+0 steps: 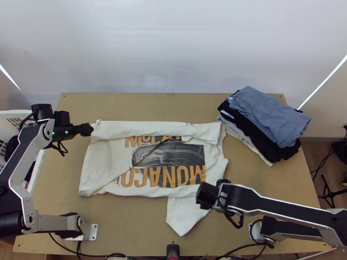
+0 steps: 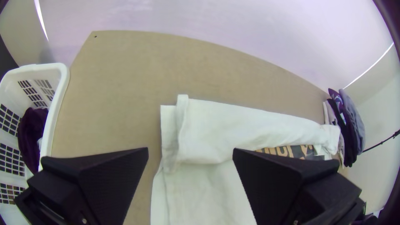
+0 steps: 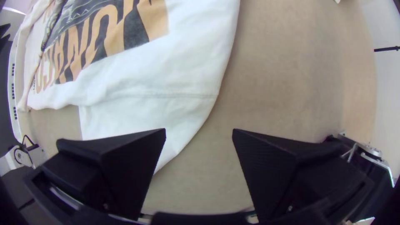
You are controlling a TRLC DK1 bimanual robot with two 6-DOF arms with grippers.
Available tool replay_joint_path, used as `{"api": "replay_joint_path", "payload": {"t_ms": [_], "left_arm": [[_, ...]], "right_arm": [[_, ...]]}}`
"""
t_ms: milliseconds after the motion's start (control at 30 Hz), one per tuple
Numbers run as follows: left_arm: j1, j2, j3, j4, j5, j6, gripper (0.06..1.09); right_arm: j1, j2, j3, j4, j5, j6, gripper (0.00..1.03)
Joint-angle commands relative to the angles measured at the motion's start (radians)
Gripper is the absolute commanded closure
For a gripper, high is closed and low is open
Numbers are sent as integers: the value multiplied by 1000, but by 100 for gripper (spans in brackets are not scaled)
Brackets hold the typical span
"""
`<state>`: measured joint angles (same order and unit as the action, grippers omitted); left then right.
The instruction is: Fold the t-shirt
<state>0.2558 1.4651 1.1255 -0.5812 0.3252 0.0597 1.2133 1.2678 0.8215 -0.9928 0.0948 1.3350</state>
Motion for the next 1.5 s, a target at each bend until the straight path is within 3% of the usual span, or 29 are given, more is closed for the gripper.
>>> {"api": "replay_joint_path", "payload": {"t_ms": [0, 167, 533, 667, 800, 933, 967, 1033, 1100, 1367, 1467], "left_arm": [[-16, -2, -3, 4, -5, -12, 10], [-15, -17, -21, 4, -6, -17, 10], [-15, -37, -23, 6, -8, -9, 10], [-9, -37, -21, 4, -8, -4, 10], [7, -40, -21, -12, -8, 22, 10], [31, -63, -7, -161, -15, 172, 10], [36, -65, -7, -227, -44, 246, 10], [26, -65, -15, -307, -193, 333, 10], [25, -61, -3, -445, -236, 400, 10], [25, -63, -56, -666, -275, 508, 10], [-6, -63, -87, -755, -333, 514, 11]], "right_arm": [[43, 51, -22, 49, -1, 10, 44], [35, 88, -48, 74, 19, 12, 54], [29, 151, -55, 128, 59, 4, 60], [34, 170, -44, 129, 177, 12, 100], [31, 191, -21, 85, 186, 3, 100], [23, 193, -2, 52, 186, 7, 100], [20, 193, -1, 49, 186, 7, 100], [19, 191, 2, 40, 186, 10, 100], [15, 191, 4, 39, 186, 12, 100], [0, 203, 22, 36, 186, 18, 100], [-1, 202, 34, 22, 197, 9, 100]]}}
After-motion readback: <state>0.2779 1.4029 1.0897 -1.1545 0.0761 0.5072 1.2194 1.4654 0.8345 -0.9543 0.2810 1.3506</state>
